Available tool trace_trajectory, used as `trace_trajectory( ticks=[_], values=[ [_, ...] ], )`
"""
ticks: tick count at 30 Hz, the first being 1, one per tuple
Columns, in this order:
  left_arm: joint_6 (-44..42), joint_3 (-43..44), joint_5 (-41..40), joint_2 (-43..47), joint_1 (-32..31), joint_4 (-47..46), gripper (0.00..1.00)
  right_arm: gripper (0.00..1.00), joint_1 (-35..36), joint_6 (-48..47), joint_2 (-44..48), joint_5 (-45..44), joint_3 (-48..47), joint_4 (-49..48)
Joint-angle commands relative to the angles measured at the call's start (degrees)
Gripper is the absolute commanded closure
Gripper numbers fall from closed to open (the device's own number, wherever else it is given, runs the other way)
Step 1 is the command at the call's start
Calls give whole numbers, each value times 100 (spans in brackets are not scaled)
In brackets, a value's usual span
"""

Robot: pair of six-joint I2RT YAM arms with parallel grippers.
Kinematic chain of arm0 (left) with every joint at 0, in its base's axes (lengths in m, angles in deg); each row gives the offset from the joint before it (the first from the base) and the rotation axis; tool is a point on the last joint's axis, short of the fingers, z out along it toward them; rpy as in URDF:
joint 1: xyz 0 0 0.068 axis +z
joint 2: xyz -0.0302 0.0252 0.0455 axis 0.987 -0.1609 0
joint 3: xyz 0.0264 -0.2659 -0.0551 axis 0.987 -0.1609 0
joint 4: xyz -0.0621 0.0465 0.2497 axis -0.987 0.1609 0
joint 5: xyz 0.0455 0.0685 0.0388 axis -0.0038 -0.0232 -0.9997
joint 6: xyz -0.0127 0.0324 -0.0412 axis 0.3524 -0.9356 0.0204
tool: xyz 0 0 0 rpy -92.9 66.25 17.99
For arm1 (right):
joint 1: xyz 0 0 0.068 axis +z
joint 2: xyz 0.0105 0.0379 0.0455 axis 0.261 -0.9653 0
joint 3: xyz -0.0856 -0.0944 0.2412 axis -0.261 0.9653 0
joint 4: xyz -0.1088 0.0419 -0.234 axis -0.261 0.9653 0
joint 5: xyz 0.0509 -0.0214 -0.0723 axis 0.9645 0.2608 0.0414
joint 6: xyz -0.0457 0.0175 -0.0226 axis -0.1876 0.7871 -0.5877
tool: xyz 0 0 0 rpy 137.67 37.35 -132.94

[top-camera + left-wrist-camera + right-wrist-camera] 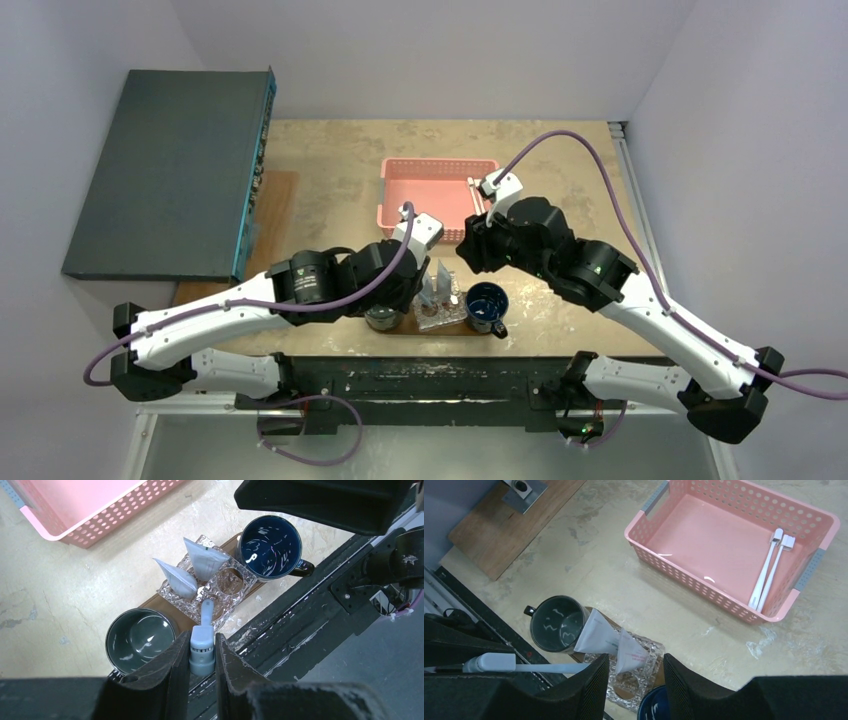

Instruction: Prepare toiletry sets of a toothbrush and toothpaste on the tray

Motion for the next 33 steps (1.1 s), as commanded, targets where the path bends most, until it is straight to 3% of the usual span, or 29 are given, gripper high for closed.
trace_trajectory(
  ticks=[1,33],
  values=[
    [123,-192,-29,-29,-42,-401,100,54,2,41,70,-10,-9,160],
    [-53,-640,-524,-566,-206,-1108,100,54,2,111,10,-46,431,27]
  ],
)
